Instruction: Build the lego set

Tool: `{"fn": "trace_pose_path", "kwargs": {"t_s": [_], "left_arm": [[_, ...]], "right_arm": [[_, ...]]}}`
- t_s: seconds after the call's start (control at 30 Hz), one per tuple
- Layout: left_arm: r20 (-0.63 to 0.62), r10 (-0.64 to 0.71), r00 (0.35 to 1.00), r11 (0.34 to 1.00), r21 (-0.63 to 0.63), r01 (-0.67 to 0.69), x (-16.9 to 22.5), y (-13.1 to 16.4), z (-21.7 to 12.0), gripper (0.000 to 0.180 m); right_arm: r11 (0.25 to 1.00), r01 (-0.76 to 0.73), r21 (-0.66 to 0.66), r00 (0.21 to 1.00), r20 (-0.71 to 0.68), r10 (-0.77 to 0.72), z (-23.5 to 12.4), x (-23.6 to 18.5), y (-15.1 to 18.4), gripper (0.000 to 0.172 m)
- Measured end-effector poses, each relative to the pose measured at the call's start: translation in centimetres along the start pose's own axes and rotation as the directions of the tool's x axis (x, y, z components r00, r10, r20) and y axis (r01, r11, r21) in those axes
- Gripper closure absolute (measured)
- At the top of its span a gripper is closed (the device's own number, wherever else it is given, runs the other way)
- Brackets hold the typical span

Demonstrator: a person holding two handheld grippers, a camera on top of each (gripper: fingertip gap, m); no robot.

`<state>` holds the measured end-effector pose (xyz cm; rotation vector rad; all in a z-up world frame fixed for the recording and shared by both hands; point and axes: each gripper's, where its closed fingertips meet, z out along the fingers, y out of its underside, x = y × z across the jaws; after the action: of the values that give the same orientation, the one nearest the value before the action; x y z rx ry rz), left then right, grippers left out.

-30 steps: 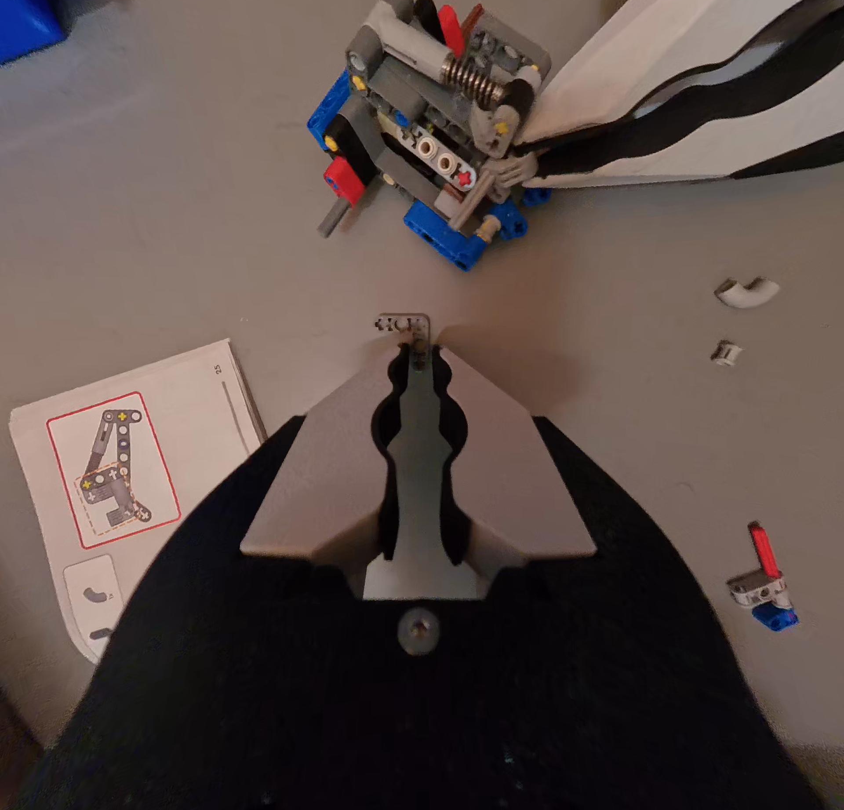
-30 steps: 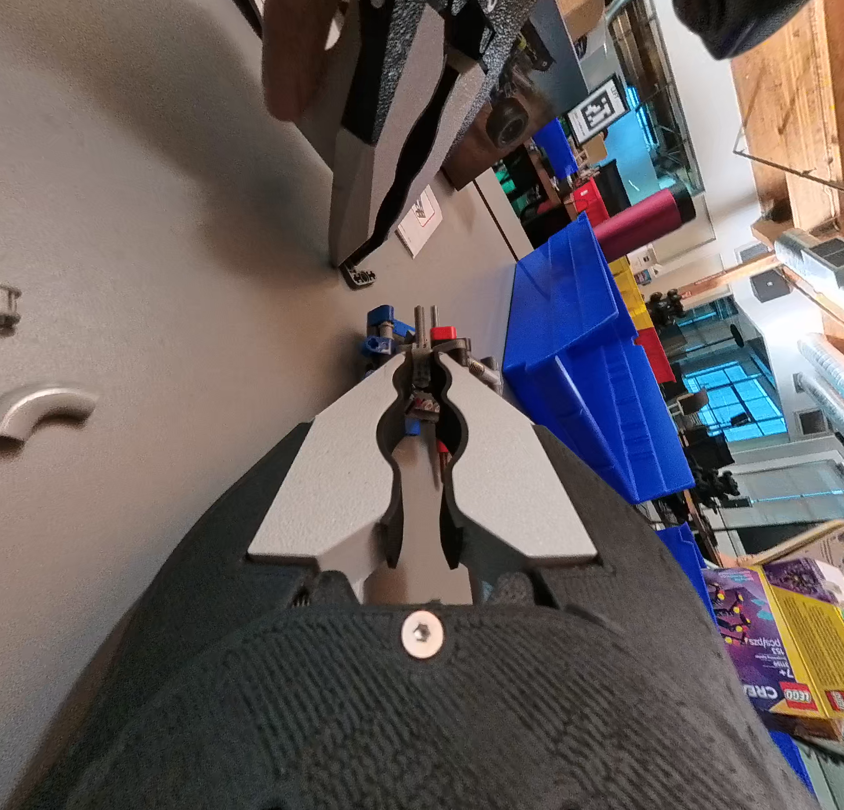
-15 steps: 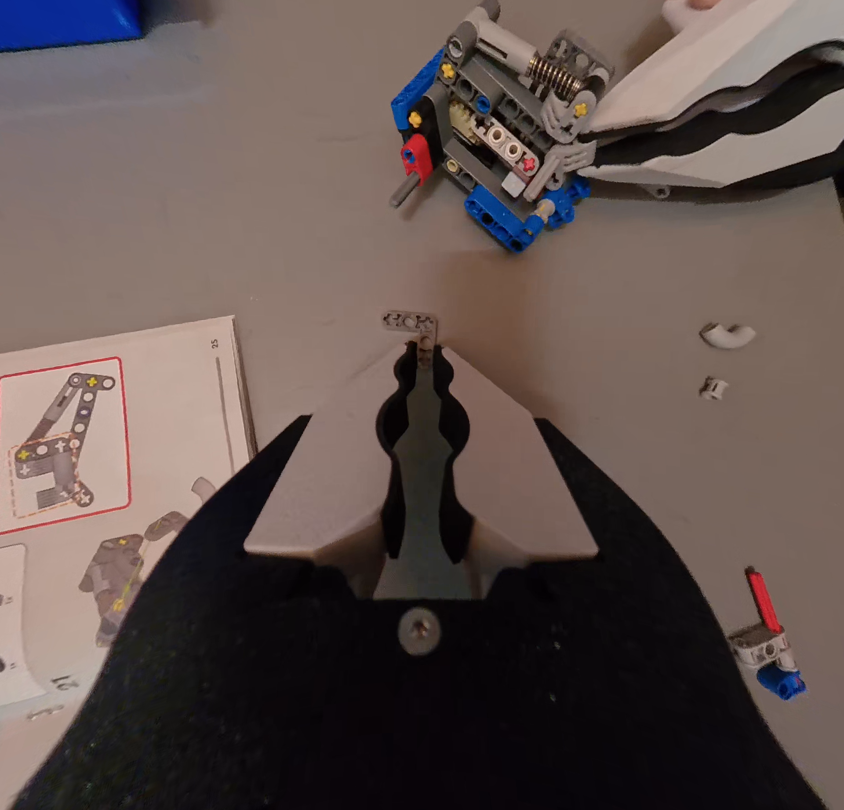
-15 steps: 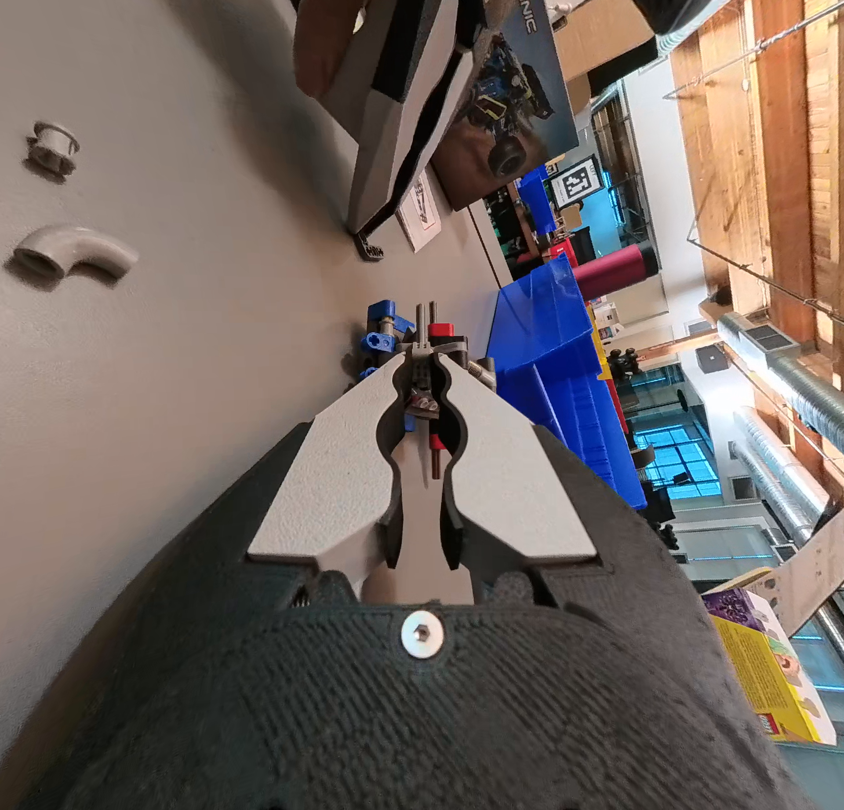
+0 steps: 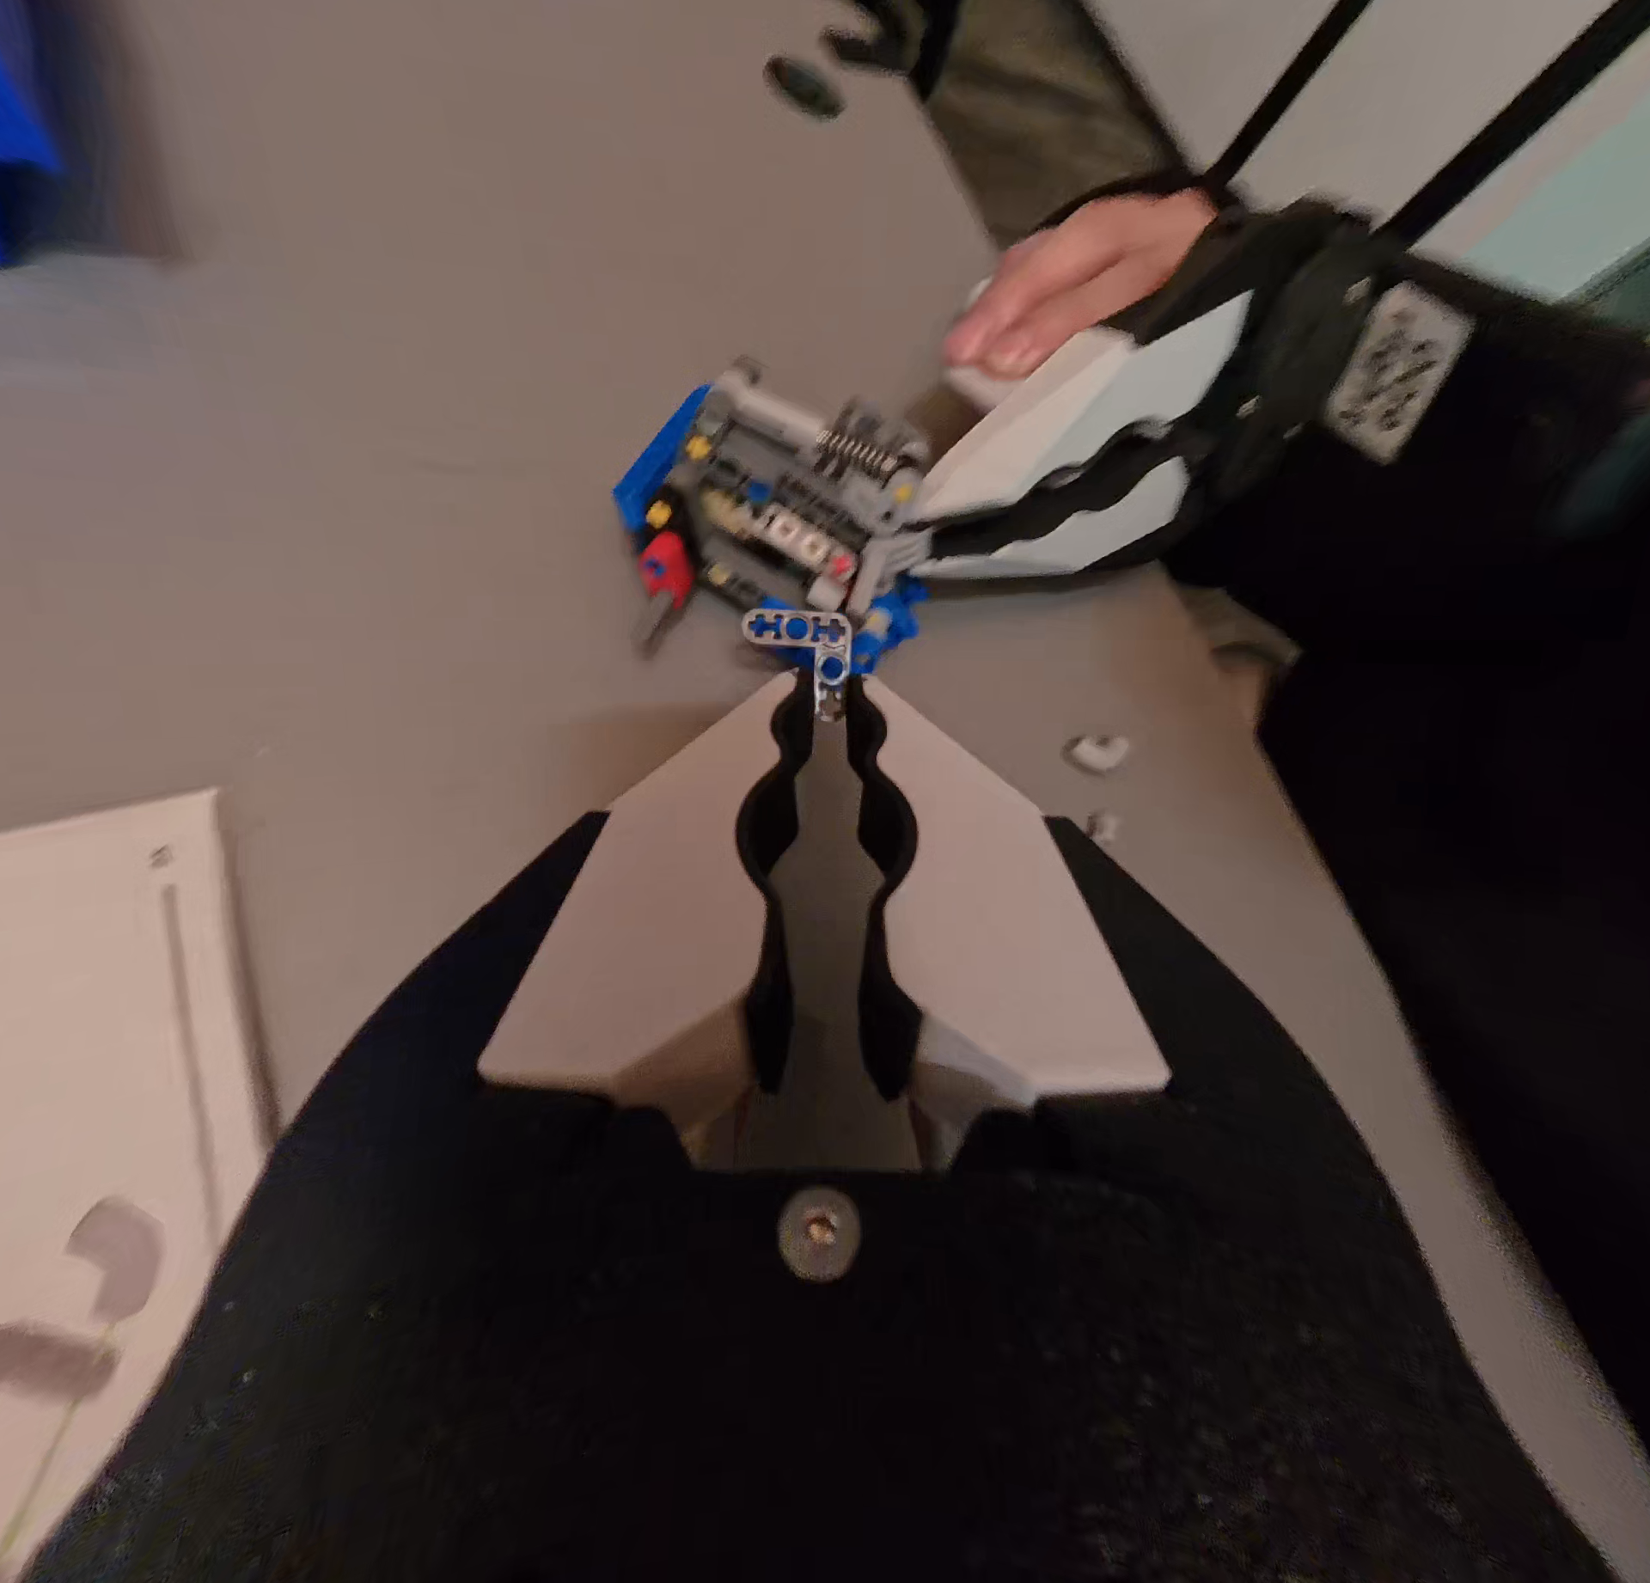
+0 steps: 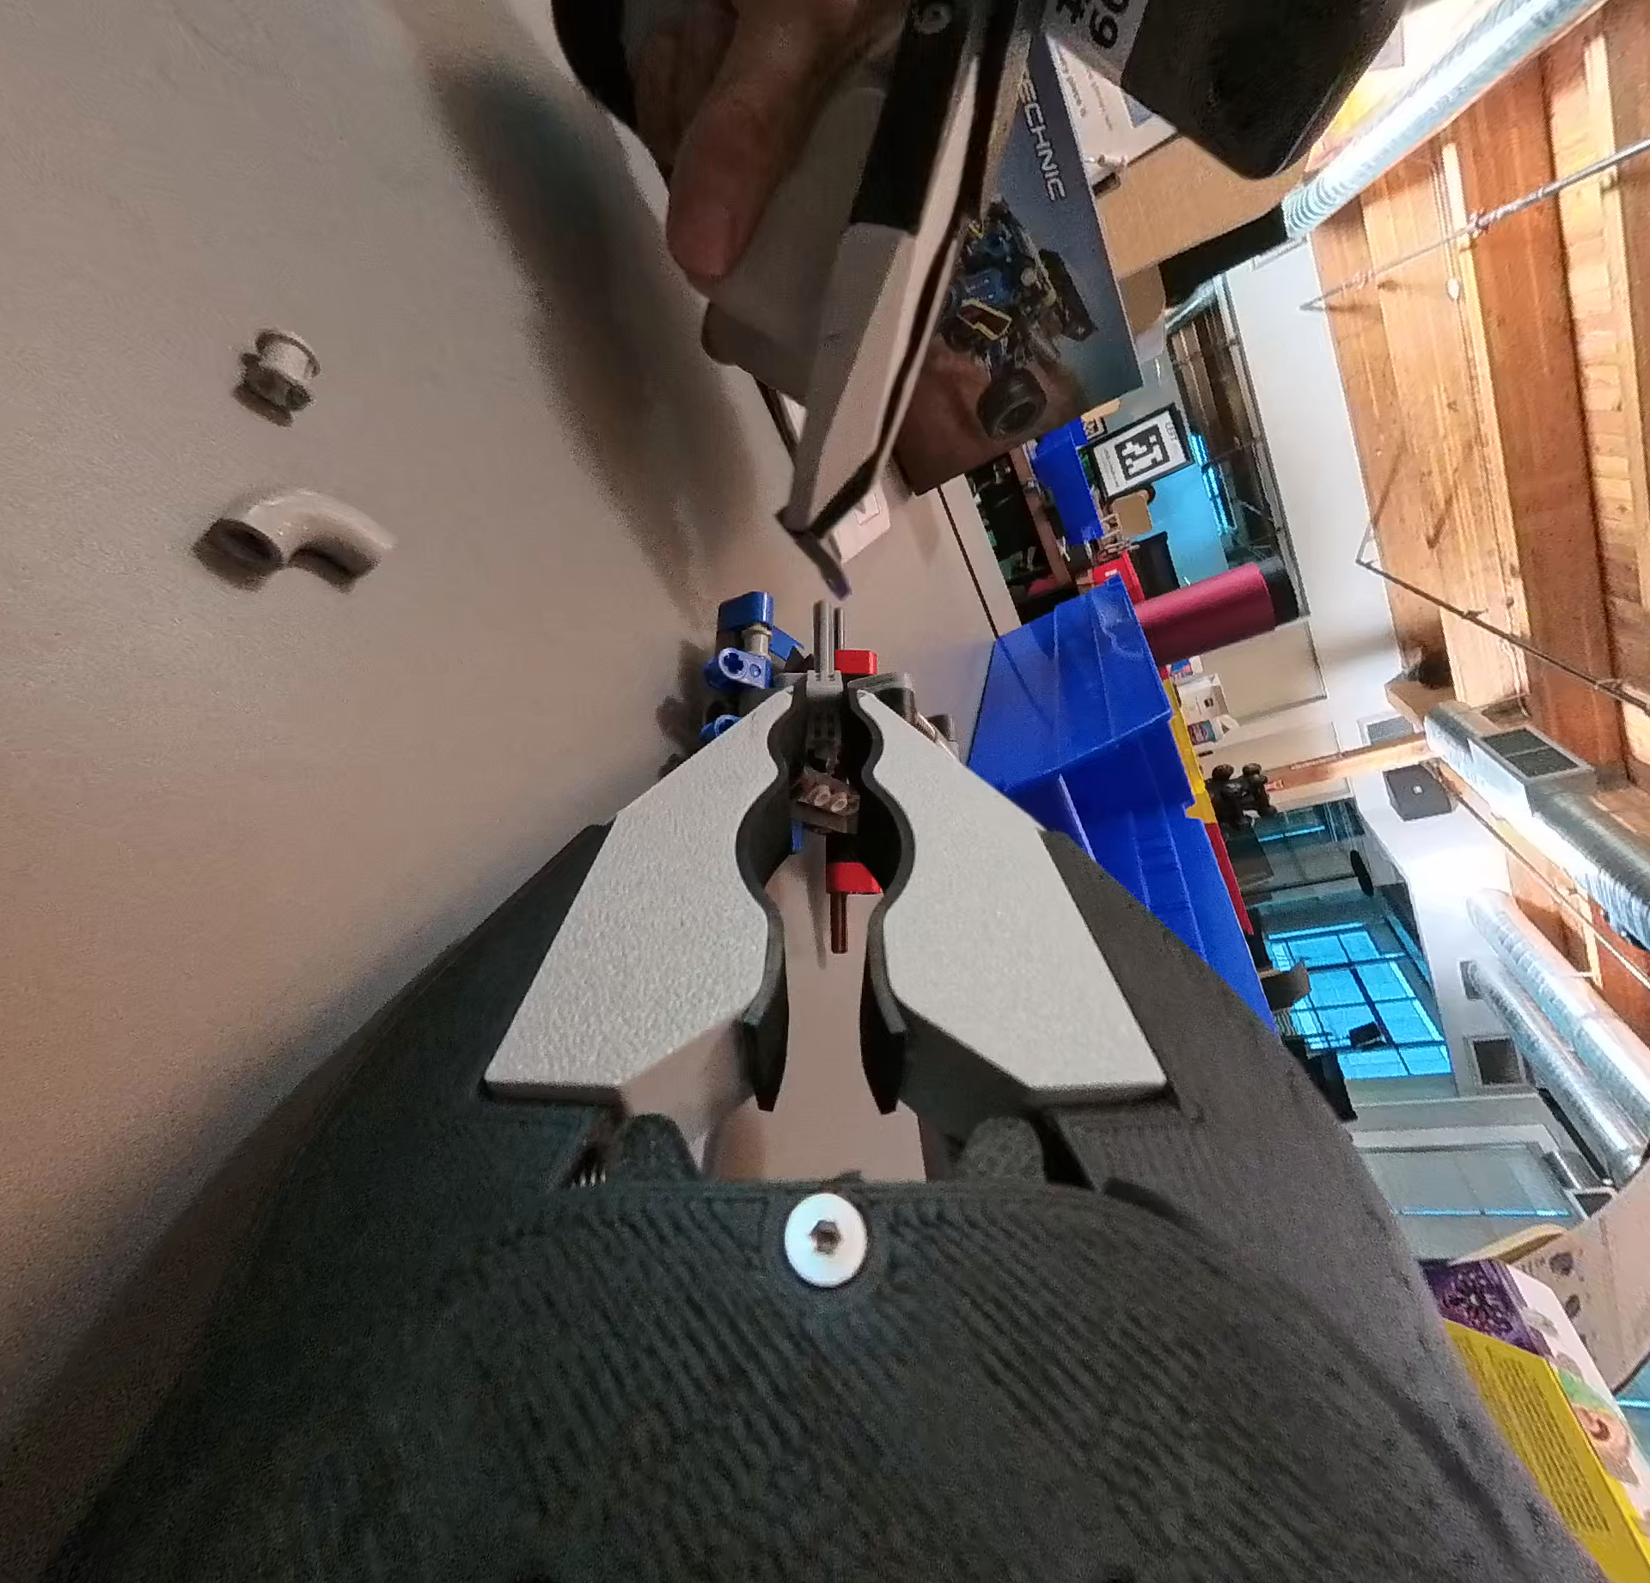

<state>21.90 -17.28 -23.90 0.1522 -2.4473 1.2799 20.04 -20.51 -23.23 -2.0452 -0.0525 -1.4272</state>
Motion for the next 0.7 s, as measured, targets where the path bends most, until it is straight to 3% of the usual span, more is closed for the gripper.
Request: {"fn": "trace_pose_path", "kwargs": {"t_s": [0.03, 0.17, 0.23, 0.37, 0.6, 0.7], "left_arm": [[-0.037, -0.011, 0.999, 0.999, 0.034, 0.012, 0.5, -0.5, 0.1, 0.176], [-0.172, 0.024, 0.985, 0.991, 0.135, -0.001, 2.0, -1.4, 0.0, 0.176], [-0.184, 0.086, 0.979, 0.978, 0.203, -0.048, 2.2, -2.4, -0.5, 0.176], [-0.192, 0.11, 0.975, 0.974, 0.215, -0.068, 2.2, -2.9, -0.2, 0.176], [-0.24, 0.062, 0.969, 0.973, 0.232, -0.005, 2.4, -3.2, -0.4, 0.176], [-0.245, -0.035, 0.969, 0.971, 0.222, 0.091, 1.8, -3.0, -0.6, 0.176]], "right_arm": [[1.0, 0.002, 0.005, 1.0, 0.002, -0.002, 0.0, -0.1, -0.1, 0.167], [1.0, 0.008, 0.025, 1.0, 0.013, -0.009, -0.1, -0.3, -0.5, 0.167], [1.0, 0.006, 0.029, 1.0, 0.018, -0.007, -0.1, -0.3, -0.5, 0.167], [1.0, 0.005, 0.03, 1.0, 0.02, -0.005, -0.1, -0.3, -0.5, 0.167], [1.0, 0.004, 0.031, 1.0, 0.013, -0.005, -0.1, -0.2, -0.5, 0.167], [1.0, 0.01, 0.021, 1.0, 0.004, -0.01, 0.0, -0.1, -0.4, 0.167]]}}
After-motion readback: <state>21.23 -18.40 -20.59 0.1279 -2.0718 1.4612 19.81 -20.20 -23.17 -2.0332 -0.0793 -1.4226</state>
